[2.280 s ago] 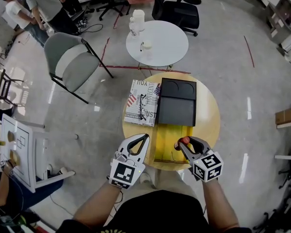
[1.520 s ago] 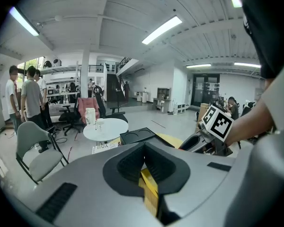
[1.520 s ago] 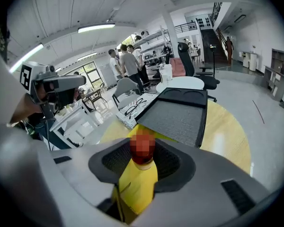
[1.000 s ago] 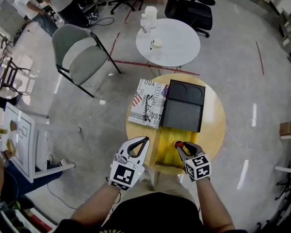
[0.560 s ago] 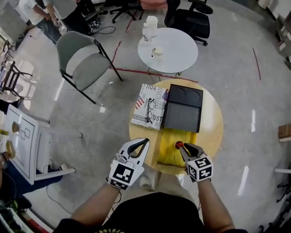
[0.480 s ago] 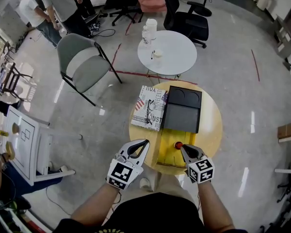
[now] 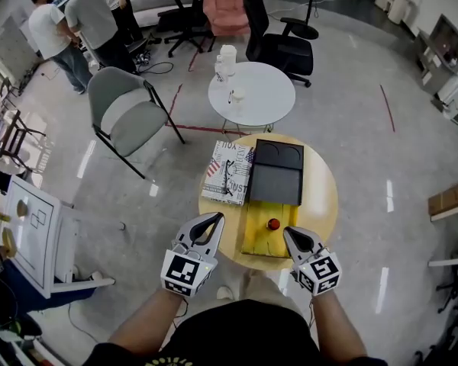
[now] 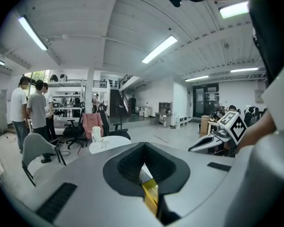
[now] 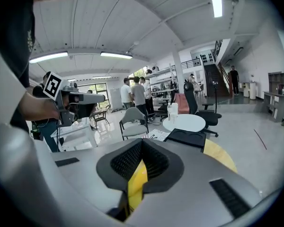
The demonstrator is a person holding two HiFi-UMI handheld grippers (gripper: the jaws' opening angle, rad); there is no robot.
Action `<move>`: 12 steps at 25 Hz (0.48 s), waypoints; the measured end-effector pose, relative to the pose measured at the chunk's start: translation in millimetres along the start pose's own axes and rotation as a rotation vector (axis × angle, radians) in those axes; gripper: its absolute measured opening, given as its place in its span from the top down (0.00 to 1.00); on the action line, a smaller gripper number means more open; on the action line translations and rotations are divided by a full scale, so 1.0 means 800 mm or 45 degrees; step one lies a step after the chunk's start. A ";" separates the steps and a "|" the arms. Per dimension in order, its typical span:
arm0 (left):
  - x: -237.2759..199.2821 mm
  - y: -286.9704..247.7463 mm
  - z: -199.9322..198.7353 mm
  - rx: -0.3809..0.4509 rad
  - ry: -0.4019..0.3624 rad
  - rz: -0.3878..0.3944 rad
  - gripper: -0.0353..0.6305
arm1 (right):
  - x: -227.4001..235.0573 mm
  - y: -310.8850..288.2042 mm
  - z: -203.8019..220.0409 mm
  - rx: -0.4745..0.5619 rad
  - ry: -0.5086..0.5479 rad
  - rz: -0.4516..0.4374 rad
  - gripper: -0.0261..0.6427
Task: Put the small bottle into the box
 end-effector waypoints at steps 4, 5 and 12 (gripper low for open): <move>0.011 0.014 -0.012 0.023 -0.004 -0.011 0.92 | -0.005 0.030 -0.019 0.049 0.010 0.029 0.94; 0.014 0.018 -0.014 0.018 -0.009 -0.018 0.92 | -0.006 0.036 -0.023 0.062 0.009 0.035 0.94; 0.042 0.050 -0.030 0.012 -0.084 0.018 0.92 | -0.023 0.088 -0.054 0.159 -0.015 0.032 0.94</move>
Point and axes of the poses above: the fingertips, and each gripper's own axes: y backward along the fingers, x to its right, z out of its underside, the point moved 1 cm from there along y, backward along the fingers, and after that the axes turned 15 degrees about z, right-handed, at the moved point
